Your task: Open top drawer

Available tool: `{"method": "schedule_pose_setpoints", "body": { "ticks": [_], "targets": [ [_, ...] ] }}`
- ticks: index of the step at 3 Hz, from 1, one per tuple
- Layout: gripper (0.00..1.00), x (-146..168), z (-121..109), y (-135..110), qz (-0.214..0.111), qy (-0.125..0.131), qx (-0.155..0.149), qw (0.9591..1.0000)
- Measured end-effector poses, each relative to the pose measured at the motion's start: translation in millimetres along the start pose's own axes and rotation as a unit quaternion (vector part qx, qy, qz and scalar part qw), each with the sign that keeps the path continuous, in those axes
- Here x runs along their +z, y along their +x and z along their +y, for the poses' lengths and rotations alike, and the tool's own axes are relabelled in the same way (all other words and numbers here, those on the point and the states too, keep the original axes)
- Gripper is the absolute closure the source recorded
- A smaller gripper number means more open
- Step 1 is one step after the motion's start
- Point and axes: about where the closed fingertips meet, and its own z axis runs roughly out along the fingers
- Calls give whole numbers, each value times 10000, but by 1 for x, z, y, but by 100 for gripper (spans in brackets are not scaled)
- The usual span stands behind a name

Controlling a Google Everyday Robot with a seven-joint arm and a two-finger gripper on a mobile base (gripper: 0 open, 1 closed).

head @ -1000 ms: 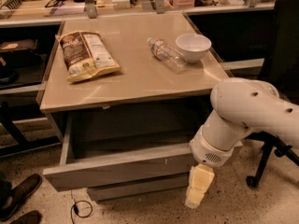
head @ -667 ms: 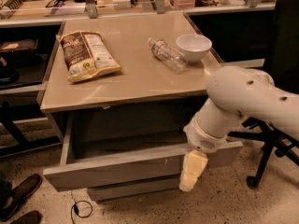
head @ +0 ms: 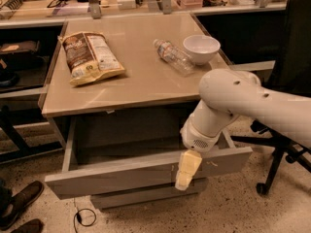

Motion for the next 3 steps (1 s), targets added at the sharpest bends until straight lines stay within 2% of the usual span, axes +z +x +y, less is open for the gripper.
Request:
{"method": "schedule_pose_setpoints", "body": {
  "ticks": [1,2,3],
  "targets": [
    [0,25,14,-3,114,-330,-19,9994],
    [0,39,28,7,288,-610,91,9977],
    [0,46,43,10,328,-890,125,9954]
  ]
}}
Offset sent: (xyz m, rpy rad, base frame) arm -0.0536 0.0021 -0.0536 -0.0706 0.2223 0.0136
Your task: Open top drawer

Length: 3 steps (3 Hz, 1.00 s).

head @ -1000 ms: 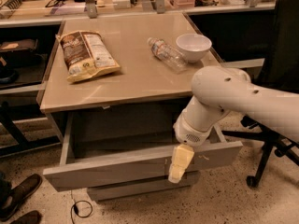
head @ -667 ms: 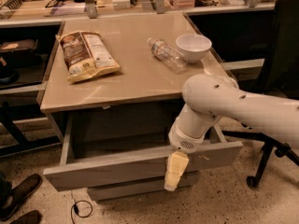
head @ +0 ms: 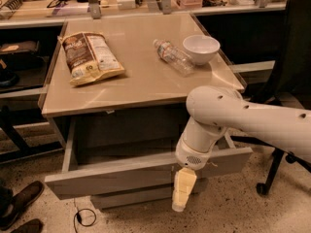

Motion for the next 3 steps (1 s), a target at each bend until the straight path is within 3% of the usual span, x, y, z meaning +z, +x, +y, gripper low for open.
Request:
{"method": "schedule_pose_setpoints", "body": {
  "ticks": [1,2,3],
  "targets": [
    [0,2,14,0,-72,-225,-24,9997],
    [0,-13,36,12,-351,-219,47,9991],
    [0,-36,71,38,-556,-31,390,9977]
  ]
}}
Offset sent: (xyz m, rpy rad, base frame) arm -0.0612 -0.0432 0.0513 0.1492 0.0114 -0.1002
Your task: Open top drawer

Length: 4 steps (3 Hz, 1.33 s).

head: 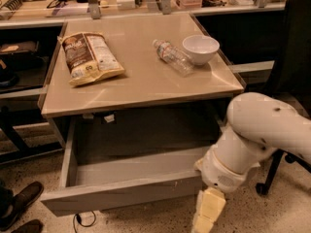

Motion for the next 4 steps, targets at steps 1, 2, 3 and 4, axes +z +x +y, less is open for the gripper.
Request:
{"method": "schedule_pose_setpoints", "body": {
  "ticks": [1,2,3,4],
  "targets": [
    [0,-20,28,25,-136,270,399,9987],
    [0,-27,39,38,-188,400,721,9964],
    [0,-32,28,19,-182,536,391,9976],
    [0,-31,5,-6,-164,641,89,9978]
  ]
}}
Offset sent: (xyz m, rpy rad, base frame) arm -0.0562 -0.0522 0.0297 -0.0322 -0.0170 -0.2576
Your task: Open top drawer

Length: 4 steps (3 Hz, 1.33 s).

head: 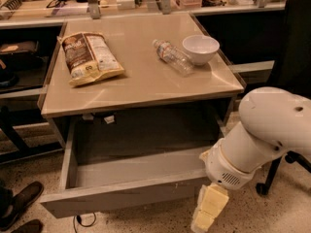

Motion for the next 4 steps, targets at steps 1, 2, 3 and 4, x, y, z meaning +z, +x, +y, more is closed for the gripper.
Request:
{"method": "schedule_pose_setpoints", "body": {
  "ticks": [1,2,3,4],
  "targets": [
    [0,19,-17,-11,140,-30,-109,9998],
    [0,38,-25,-6,242,-179,-81,9995],
    [0,49,-29,4,391,-298,-17,9988],
    [0,51,-23,23,553,-418,76,9976]
  ]
}}
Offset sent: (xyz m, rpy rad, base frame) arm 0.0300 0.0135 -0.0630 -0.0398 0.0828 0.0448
